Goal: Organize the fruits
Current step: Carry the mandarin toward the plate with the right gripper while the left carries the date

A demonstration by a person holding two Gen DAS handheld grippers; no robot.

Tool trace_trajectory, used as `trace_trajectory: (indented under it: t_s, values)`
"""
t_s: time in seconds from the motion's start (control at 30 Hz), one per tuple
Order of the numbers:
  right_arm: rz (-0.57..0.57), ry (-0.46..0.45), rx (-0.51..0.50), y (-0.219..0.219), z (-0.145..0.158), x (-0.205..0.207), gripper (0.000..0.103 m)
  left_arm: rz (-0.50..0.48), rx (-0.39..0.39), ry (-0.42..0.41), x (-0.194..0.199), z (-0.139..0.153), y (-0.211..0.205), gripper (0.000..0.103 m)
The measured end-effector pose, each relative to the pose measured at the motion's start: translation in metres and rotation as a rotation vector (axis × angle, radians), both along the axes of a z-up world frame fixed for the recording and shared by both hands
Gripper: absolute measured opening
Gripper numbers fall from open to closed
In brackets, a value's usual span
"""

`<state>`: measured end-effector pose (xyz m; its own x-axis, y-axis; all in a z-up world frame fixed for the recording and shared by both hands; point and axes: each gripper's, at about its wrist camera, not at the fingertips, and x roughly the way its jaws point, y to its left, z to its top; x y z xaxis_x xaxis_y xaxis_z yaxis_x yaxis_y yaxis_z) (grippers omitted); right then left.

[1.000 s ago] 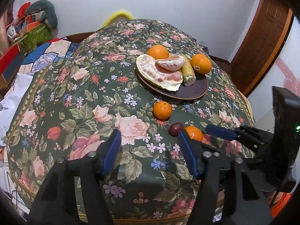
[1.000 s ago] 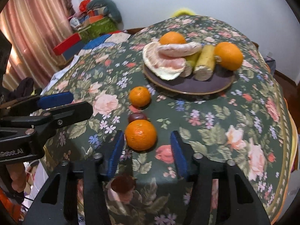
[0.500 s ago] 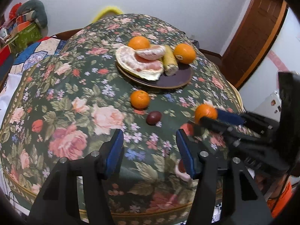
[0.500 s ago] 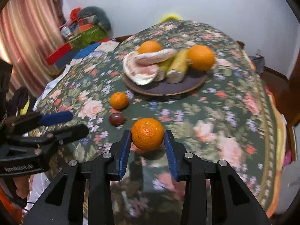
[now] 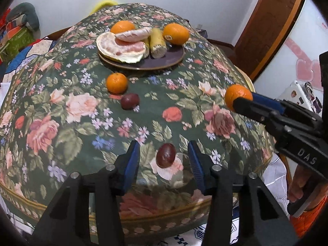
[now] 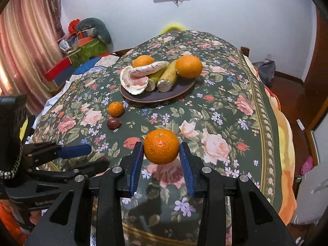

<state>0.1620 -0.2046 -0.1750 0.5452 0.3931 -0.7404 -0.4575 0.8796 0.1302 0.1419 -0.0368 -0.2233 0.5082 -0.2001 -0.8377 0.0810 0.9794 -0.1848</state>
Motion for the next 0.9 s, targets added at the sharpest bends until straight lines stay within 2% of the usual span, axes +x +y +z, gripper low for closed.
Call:
trace_trajectory:
  t_s: [0.03,0.1,0.17,0.23,0.33,0.57,0.9]
  values:
    - [-0.001,0.001,0.001,-0.002,-0.001,-0.001,0.033,-0.002,0.001,0.006,0.000,-0.002,-0.001,0.039]
    - [-0.004,0.002,0.002,-0.004,-0.001,-0.001,0.033,-0.005,0.001,0.022,0.001,-0.007,-0.002,0.033]
    - [-0.007,0.004,0.007,-0.006,-0.002,-0.002,0.033,-0.003,0.011,0.018,0.000,-0.008,-0.003,0.031]
    - [-0.009,0.006,0.012,-0.008,-0.002,-0.001,0.033,-0.009,0.013,0.016,-0.001,-0.008,-0.004,0.020]
    - [-0.009,0.006,0.014,-0.008,-0.003,-0.001,0.033,-0.013,0.019,0.013,-0.001,-0.008,-0.005,0.015]
    - [-0.004,0.002,0.025,-0.006,-0.001,0.005,0.033,-0.011,0.012,-0.006,0.004,-0.001,-0.001,0.013]
    - [0.001,-0.017,0.037,0.002,0.005,0.026,0.033,0.015,0.019,-0.077,0.028,0.022,0.017,0.013]
